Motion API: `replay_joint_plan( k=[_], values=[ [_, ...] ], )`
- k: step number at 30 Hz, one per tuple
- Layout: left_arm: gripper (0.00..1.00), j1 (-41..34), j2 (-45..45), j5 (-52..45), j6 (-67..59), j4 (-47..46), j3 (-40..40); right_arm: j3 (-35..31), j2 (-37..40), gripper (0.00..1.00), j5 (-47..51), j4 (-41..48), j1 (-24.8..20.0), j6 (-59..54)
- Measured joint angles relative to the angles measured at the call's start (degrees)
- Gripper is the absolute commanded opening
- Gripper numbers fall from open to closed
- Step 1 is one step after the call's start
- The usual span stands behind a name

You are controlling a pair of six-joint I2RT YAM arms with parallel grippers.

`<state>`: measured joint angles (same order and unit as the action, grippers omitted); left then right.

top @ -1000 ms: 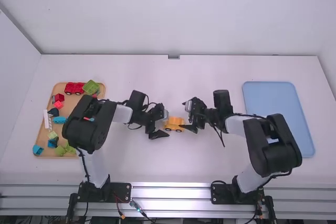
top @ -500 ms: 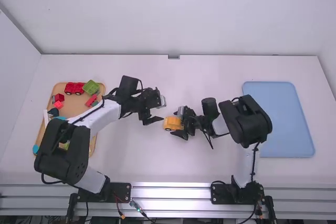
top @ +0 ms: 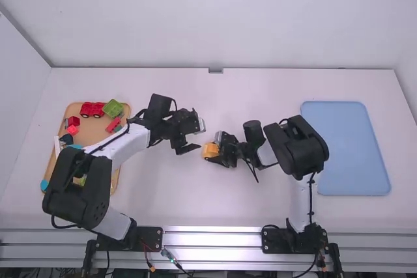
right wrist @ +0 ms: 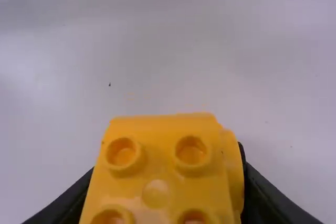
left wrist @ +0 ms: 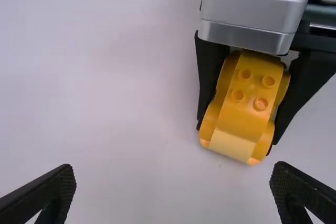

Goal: Assemble lego blocks to make yellow taxi

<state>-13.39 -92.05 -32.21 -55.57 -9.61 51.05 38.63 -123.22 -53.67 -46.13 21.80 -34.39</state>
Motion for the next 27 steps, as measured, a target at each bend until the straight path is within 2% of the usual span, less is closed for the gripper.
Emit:
replay_joint_plan(
  k=[6, 11, 12, 16, 18, 19, 21, 22, 24, 26, 27],
  values=[
    [0.99, 0.0, 0.0, 0.7, 0.0, 0.0, 0.0, 0.0, 0.3, 0.45, -0.1, 0.3, -0.5, 1.0],
    [0.99, 0.0, 0.0, 0.9, 0.0, 0.0, 0.0, -1.2, 6.1, 0.46, 2.3, 2.5, -4.4, 1.5],
    [0.99, 0.0, 0.0, 1.3, 0.0, 0.0, 0.0, -2.0, 10.3, 0.46, 4.4, 5.0, -7.1, 1.5],
    [0.99, 0.0, 0.0, 3.0, 0.0, 0.2, 0.0, -2.7, 19.0, 0.46, 10.1, 12.7, -14.8, 0.9],
    [0.99, 0.0, 0.0, 4.2, 0.0, 0.6, 0.0, -3.3, 23.7, 0.46, 13.9, 16.6, -21.1, 0.4],
    [0.99, 0.0, 0.0, 4.5, 0.0, 0.7, 0.0, -3.4, 24.6, 0.46, 15.0, 17.3, -22.9, 0.3],
    [0.99, 0.0, 0.0, 5.8, 0.0, 2.0, 0.0, -3.8, 27.2, 0.47, 18.6, 18.9, -30.6, 0.1],
    [0.99, 0.0, 0.0, 6.1, 0.0, 2.4, 0.0, -3.8, 27.5, 0.48, 19.2, 19.1, -32.7, 0.1],
    [0.99, 0.0, 0.0, 7.0, 0.0, 3.5, 0.0, -3.8, 27.7, 0.48, 20.9, 19.4, -40.1, 0.6],
    [0.99, 0.0, 0.0, 7.3, 0.0, 4.1, 0.0, -3.8, 27.6, 0.48, 21.7, 19.7, -43.9, 1.2],
    [0.99, 0.0, 0.0, 7.5, 0.0, 4.8, 0.0, -3.9, 27.6, 0.48, 22.5, 19.7, -47.9, 1.6]
  ],
)
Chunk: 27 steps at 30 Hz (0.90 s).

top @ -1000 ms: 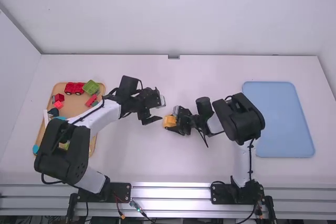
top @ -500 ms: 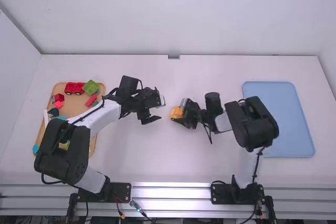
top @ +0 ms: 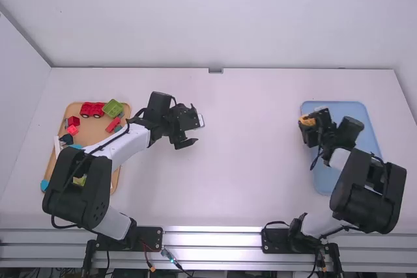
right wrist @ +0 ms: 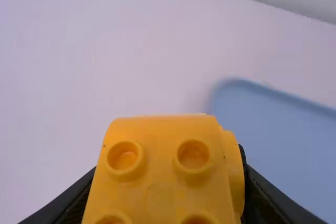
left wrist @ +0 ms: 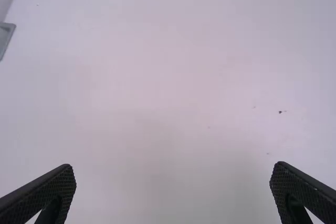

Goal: Assemble lego blocks to make yellow taxi

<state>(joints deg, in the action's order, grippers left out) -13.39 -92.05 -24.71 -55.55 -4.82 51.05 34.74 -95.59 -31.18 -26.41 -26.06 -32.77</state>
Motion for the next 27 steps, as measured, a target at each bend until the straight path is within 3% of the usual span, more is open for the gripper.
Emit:
replay_joint_plan(
  k=[5, 8, 10, 12, 13, 20, 27],
  values=[
    [0.99, 0.0, 0.0, 0.6, 0.0, 1.6, 0.0, 0.0, -4.0, 0.48, 0.7, -2.5, -8.4, 0.9],
    [0.99, 0.0, 0.0, 0.8, 0.0, 2.2, 0.0, 0.0, -7.3, 0.48, 0.8, -2.5, -10.6, 1.2],
    [0.99, 0.0, 0.0, 0.8, 0.0, 2.5, 0.0, 0.6, -10.8, 0.55, 1.0, -2.3, -11.8, 1.3],
    [0.99, 0.0, 0.0, 0.9, 0.0, 2.5, 0.0, 2.4, -13.8, 0.89, 0.3, -2.3, -12.6, 2.5],
    [0.99, 0.0, 0.0, 0.9, 0.0, 2.5, 0.0, 2.9, -14.1, 0.99, 0.6, -2.0, -12.6, 3.1],
    [0.99, 0.0, 0.0, 2.6, 4.2, 6.5, 0.0, 6.7, -12.5, 0.99, 1.9, 7.9, -11.9, 4.1],
    [0.99, 0.0, 0.2, 7.9, 16.5, 11.0, 0.0, 7.2, 4.2, 0.99, 9.9, 17.4, -4.4, 8.6]
  ],
)
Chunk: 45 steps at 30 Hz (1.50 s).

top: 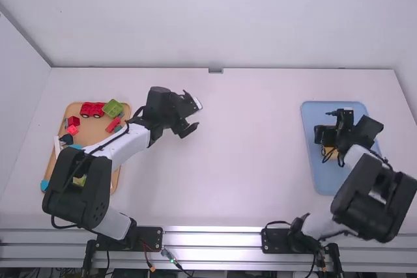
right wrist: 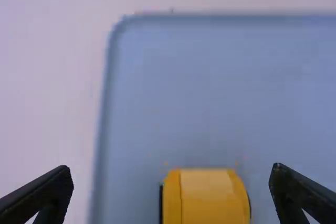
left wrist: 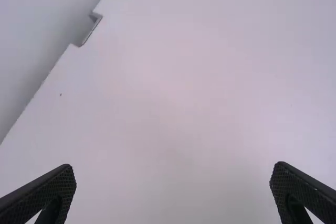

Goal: Assemble lego blocks to make yellow taxi

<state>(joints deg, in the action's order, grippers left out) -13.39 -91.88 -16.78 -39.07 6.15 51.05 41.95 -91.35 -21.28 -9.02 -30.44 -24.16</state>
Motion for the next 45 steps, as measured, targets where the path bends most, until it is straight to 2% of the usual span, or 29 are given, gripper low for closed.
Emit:
replay_joint_plan(
  k=[7, 9, 12, 13, 14, 17, 26, 35, 45],
  values=[
    [0.99, 0.0, 7.8, 5.2, 13.6, -0.3, 0.0, 0.2, 17.8, 0.99, 6.3, 7.2, 11.3, 5.1],
    [0.99, 0.0, 12.7, 9.8, 21.3, -2.4, 0.0, 0.2, 22.7, 0.99, 7.1, 10.2, 16.7, 6.0],
    [0.99, 0.0, 16.4, 13.6, 26.1, -5.7, 0.0, 0.2, 26.1, 0.99, 7.5, 12.3, 22.4, 6.5],
    [0.99, 0.0, 19.4, 16.7, 29.2, -8.2, 0.0, 0.2, 28.0, 0.99, 7.6, 13.2, 26.4, 6.4],
    [0.99, 0.0, 20.6, 17.6, 30.1, -9.4, 0.0, 0.2, 28.8, 0.99, 8.1, 13.6, 28.6, 6.2],
    [0.96, 0.2, 24.0, 19.3, 32.5, -10.6, -0.1, 0.2, 30.6, 0.96, 9.0, 13.4, 33.0, 6.1],
    [0.84, 6.3, 29.8, 17.9, 37.6, -6.4, -5.9, -4.3, 36.9, 0.84, 15.3, 9.2, 30.2, 10.5],
    [0.68, 13.3, 39.0, 17.5, 38.7, -6.3, -15.0, -14.0, 46.3, 0.66, 20.4, 9.2, 30.3, 19.0],
    [0.44, 13.4, 52.2, 17.4, 38.7, -6.3, -27.9, -27.4, 60.0, 0.42, 20.9, 9.2, 30.3, 23.4]
  ],
)
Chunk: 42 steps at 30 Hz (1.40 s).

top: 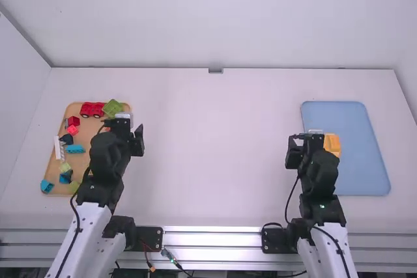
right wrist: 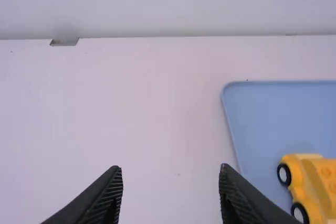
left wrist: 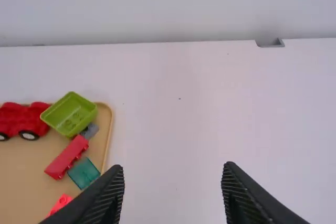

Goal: Assemble lego blocks to make yellow taxi

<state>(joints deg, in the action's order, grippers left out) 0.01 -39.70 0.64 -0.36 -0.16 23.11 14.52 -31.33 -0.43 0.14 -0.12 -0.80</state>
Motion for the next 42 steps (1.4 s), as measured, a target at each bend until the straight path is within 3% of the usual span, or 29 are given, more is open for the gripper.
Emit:
replay_joint_plan(
  k=[11, 18, 22, 32, 42],
  values=[
    [0.2, 0.0, 14.8, 0.0, 0.4, 0.0, -14.4, -13.7, 13.7, 0.19, 0.1, 0.1, 0.0, 0.5],
    [0.07, 0.0, 22.4, 0.0, 0.4, -0.1, -22.2, -13.9, 20.8, 0.08, 0.3, -0.5, 0.0, 0.6],
    [0.01, 0.0, 26.2, 0.0, 0.4, 0.4, -22.5, -13.9, 24.0, 0.03, 0.2, -0.5, 0.0, 0.6],
    [0.0, 0.0, 33.8, 0.0, 0.4, 0.4, -22.5, -13.9, 30.2, 0.0, 0.3, -0.4, 0.0, 0.7],
    [0.0, 0.0, 39.1, 0.0, 0.4, 0.4, -22.5, -13.9, 30.8, 0.0, 0.2, -0.5, 0.0, 0.6]
  ],
)
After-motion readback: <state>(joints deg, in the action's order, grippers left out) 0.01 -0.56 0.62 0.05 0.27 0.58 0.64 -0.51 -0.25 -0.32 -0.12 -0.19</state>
